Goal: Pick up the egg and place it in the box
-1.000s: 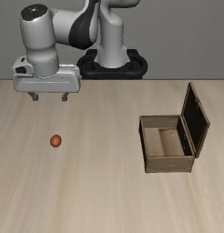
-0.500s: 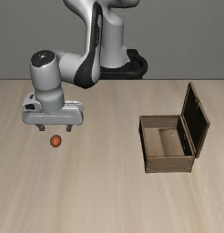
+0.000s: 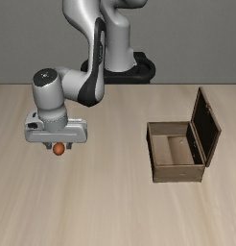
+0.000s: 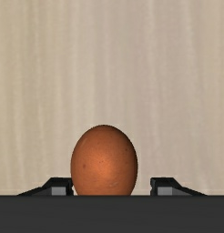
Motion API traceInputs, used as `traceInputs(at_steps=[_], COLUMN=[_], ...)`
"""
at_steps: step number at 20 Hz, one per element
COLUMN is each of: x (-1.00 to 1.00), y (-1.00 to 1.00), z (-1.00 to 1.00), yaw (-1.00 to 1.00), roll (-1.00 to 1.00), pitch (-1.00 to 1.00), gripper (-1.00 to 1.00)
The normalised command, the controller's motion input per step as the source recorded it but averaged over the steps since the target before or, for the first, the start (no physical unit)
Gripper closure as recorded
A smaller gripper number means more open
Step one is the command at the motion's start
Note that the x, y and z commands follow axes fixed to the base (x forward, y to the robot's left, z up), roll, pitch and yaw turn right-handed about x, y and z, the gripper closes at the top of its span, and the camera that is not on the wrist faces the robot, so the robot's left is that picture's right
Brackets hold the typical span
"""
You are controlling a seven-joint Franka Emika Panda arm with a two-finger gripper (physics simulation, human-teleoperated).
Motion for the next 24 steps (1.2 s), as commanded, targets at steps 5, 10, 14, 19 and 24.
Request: traceInputs(at_steps=[5,10,14,19,24], x=[0.00,0.00,0.00,0.00,0.00], y=[0.00,0.00,0.00,0.40,1.00], z=[0.20,1.00,1.00,0.60,0.00], yaw=[0.00,0.00,0.00,0.00,0.00], roll=[0.00,0.00,0.00,0.00,0.00], pitch=[0.00,0.00,0.00,0.00,0.00], gripper=[1.00,1.00,1.00,1.00,1.00])
